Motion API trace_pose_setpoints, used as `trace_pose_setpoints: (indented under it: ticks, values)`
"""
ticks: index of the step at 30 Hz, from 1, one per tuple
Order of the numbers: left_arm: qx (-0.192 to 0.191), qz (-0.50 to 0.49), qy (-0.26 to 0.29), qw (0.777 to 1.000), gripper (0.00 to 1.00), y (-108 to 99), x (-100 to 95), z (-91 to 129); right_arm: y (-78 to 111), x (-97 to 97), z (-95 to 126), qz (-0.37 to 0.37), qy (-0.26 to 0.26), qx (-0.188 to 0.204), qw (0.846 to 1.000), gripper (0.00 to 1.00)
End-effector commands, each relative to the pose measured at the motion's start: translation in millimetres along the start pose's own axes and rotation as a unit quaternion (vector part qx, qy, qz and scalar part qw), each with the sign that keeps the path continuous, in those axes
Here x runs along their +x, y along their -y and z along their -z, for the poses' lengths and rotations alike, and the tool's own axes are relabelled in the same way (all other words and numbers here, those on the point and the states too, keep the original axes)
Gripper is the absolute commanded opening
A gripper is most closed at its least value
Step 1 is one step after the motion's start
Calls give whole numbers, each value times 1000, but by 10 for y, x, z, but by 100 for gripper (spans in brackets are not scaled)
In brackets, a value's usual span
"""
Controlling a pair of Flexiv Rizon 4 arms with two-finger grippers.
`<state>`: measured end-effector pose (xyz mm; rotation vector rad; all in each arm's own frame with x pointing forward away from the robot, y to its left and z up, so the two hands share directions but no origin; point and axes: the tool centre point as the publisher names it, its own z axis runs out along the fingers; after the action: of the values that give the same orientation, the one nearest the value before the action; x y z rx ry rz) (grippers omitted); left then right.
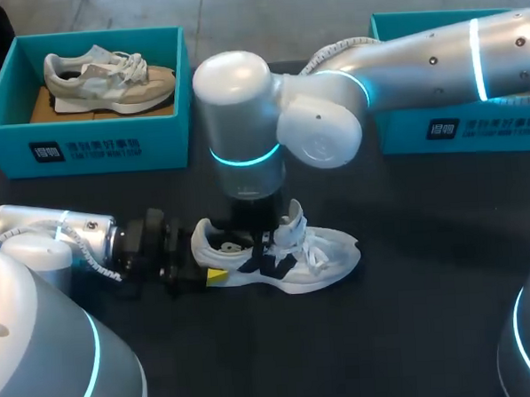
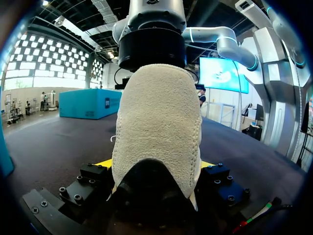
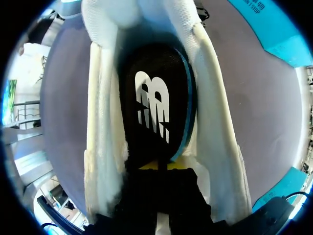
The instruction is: Take the shoe out of the shoebox, open the shoe tongue, remove and reinsert the insole, then place the shoe into the shoebox
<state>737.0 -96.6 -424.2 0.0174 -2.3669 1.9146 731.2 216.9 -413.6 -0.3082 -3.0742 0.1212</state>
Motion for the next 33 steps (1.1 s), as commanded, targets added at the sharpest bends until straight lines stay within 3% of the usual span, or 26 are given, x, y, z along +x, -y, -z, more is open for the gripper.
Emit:
trace_pose_setpoints:
  ticks: [1, 20, 33]
  values:
    - [0, 1, 3, 1000, 0, -36, -11, -38, 57, 232, -219, -3, 30, -19, 999, 0]
    - [0, 1, 3, 1000, 0, -36, -11, -38, 66, 246, 332, -1, 127, -74, 989, 0]
    - [0, 1, 3, 1000, 0, -36, -11, -38, 162, 223, 419, -8, 153, -115, 981, 0]
